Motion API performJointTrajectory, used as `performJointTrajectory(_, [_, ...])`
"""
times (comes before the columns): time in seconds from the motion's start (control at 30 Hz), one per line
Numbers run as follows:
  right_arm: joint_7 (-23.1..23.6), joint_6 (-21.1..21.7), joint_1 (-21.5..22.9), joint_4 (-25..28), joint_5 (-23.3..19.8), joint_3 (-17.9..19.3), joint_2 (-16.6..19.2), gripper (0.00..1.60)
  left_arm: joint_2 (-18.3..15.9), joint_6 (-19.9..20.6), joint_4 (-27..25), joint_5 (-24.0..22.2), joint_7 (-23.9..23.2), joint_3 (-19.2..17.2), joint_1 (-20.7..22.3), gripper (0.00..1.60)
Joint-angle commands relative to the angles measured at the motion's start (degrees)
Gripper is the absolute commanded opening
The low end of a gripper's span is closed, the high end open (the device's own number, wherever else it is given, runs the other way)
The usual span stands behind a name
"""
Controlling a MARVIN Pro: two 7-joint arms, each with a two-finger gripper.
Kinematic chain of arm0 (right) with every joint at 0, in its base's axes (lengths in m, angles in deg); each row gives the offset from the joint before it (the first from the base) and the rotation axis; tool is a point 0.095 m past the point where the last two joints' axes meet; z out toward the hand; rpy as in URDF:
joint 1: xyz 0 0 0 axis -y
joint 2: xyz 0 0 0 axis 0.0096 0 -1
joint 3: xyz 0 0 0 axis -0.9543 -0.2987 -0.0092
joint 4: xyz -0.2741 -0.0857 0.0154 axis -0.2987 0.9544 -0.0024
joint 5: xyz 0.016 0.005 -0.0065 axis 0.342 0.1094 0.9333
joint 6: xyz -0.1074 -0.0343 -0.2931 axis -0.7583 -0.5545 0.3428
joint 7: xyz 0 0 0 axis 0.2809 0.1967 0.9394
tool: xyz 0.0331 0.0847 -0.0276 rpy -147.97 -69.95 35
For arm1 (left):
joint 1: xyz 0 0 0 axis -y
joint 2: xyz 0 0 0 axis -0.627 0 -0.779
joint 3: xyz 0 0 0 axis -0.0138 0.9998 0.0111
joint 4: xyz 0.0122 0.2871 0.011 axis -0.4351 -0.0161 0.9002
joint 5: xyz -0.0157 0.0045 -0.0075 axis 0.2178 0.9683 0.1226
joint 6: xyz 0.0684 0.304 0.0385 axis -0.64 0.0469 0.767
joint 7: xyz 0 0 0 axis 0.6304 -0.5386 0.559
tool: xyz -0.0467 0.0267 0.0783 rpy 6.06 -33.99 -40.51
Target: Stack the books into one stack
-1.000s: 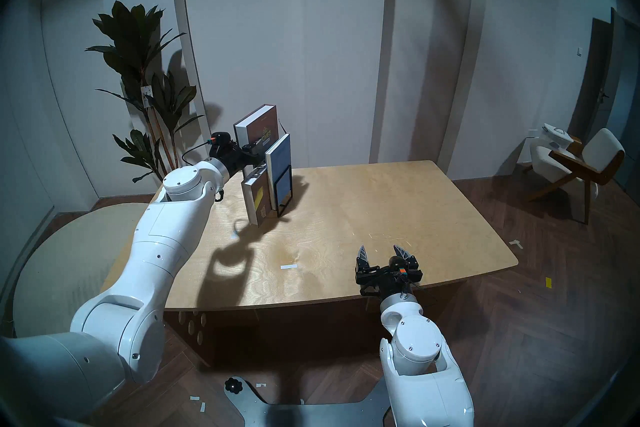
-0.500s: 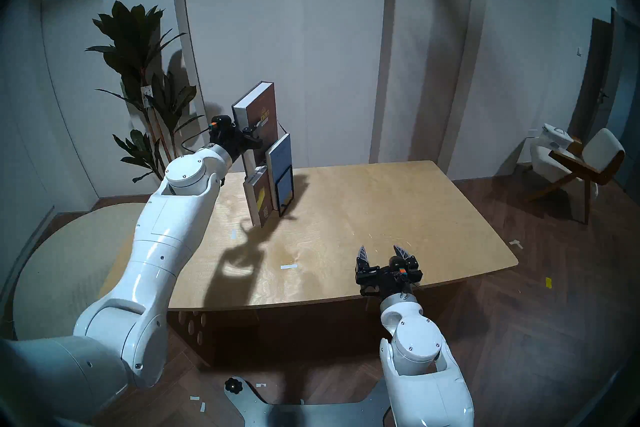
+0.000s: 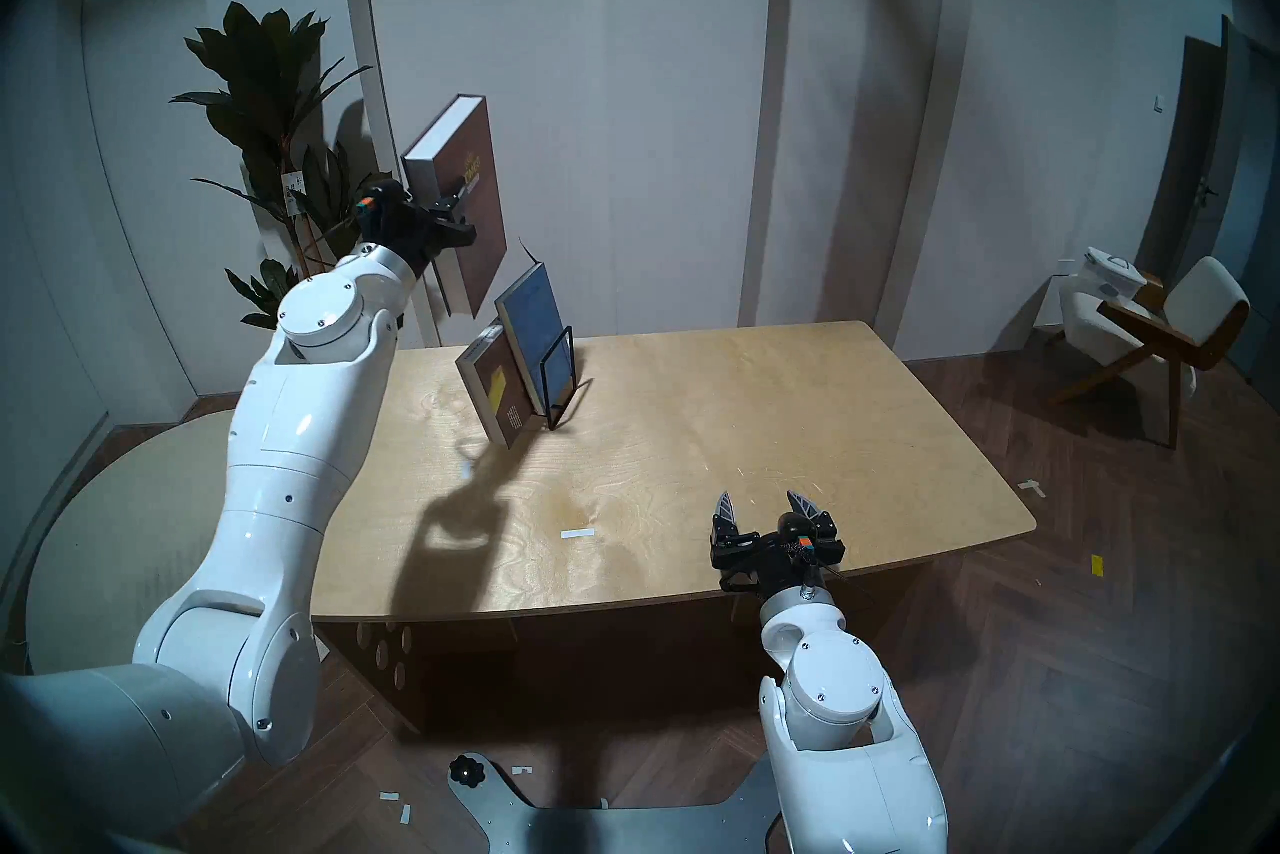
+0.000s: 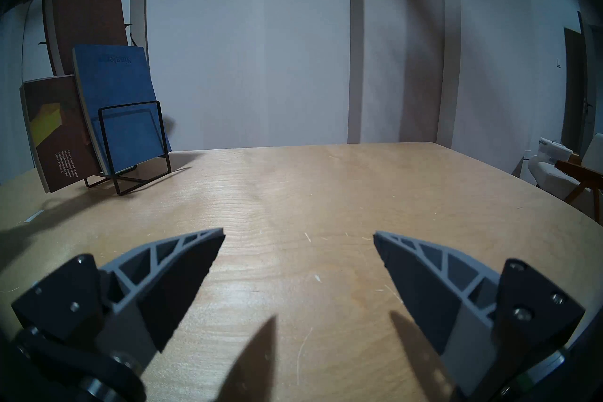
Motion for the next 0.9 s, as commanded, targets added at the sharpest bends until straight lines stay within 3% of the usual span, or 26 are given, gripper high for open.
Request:
performJointTrajectory(0.0, [0.08, -0.28, 0.22, 1.31, 0.08, -0.06, 0.08, 1.6, -1.17, -2.14, -6.17, -2.63, -3.84, -1.18, -0.1, 0.0])
performJointTrajectory(0.33, [0.06, -0.29, 0.29, 1.19, 0.07, -0.06, 0.06, 1.6, -4.24, -7.89, -12.61, -1.53, -5.64, -3.63, -2.47, 0.0])
performJointTrajectory(0.47, [0.06, -0.3, 0.32, 1.12, 0.06, -0.06, 0.05, 1.6, -5.77, -10.71, -16.94, 0.96, -6.58, -3.04, -5.89, 0.0])
performJointTrajectory(0.57, [0.05, -0.29, 0.4, 0.96, 0.05, -0.05, 0.04, 1.6, -6.75, -14.57, -18.98, 5.36, -7.7, -0.8, -9.21, 0.0])
performJointTrajectory(0.87, [0.03, -0.29, 0.51, 0.7, 0.03, -0.04, 0.02, 1.6, -10.07, -18.41, -25.0, 15.34, -9.1, 3.79, -16.26, 0.0])
